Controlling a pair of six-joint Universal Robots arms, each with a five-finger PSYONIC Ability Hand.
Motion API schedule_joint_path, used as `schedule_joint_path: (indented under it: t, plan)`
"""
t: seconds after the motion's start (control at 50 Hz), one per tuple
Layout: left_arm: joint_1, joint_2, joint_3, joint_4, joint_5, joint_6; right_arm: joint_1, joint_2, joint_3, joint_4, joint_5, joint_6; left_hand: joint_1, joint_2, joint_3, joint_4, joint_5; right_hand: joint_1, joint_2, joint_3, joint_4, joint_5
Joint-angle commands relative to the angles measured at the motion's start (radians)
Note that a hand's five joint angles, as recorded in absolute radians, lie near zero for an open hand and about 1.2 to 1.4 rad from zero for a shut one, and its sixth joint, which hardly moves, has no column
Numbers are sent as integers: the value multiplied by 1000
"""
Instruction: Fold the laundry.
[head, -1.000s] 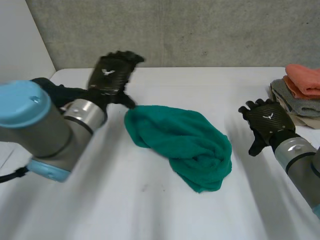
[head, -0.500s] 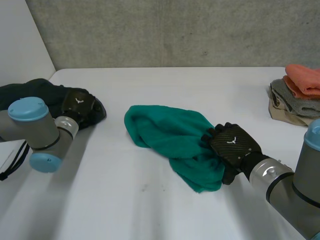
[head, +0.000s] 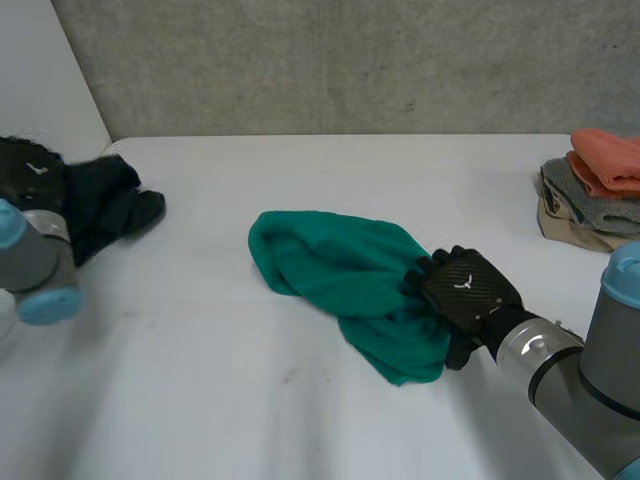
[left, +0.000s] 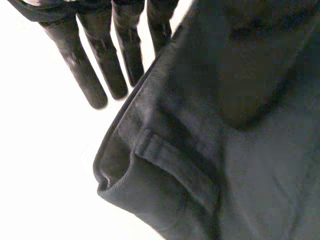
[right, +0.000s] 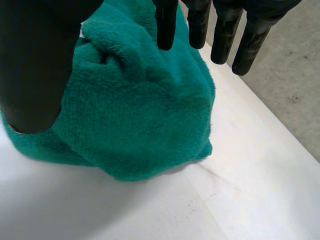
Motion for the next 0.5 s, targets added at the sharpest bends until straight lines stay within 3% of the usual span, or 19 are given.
schedule_joint_path:
  t: [0.02, 0.18, 0.24, 0.32, 0.44, 0.5]
  plan:
    - [-166, 26, -104, 3, 34, -5, -12, -4, -4, -18, 28, 4, -229, -284, -289, -300, -307, -40, -49, -36, -66, -66]
    - [-268, 230, -242, -7, 35, -47, -15, -30, -31, -9, 34, 7, -229, -284, -289, -300, -307, -40, -49, -36, -66, -66]
    - [-371, 305, -259, -70, 40, -161, -31, -36, -57, 2, 34, 18, -226, -281, -286, -297, -304, -40, -49, -36, -66, -66]
    - [-428, 353, -237, -210, 67, -310, -86, -35, -84, 54, 35, 19, -226, -281, -286, -297, -304, -40, -49, -36, -66, -66]
    - [-482, 333, -138, -438, 228, -530, -111, -15, -141, 183, 23, 77, -209, -263, -269, -280, -287, -40, -49, -36, -66, -66]
    - [-483, 245, -93, -495, 278, -561, -109, 42, -161, 198, 15, 142, -203, -257, -263, -274, -281, -40, -49, -36, -66, -66]
